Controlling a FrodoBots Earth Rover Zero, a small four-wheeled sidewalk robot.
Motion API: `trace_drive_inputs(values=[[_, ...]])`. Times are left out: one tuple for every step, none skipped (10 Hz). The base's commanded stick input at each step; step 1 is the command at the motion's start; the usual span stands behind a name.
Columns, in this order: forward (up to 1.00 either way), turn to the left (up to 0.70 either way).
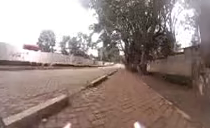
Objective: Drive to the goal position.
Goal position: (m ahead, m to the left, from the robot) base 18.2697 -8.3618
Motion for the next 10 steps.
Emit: trace_drive_inputs(values=[[0.5,-0.12],[0.5,0.04],[0.5,-0.23],[0.5,-0.49],[0.5,-0.5],[0.5,-0.5],[0.5,-0.5],[0.5,-0.5],[0.5,-0.5],[0.5,-0.5]])
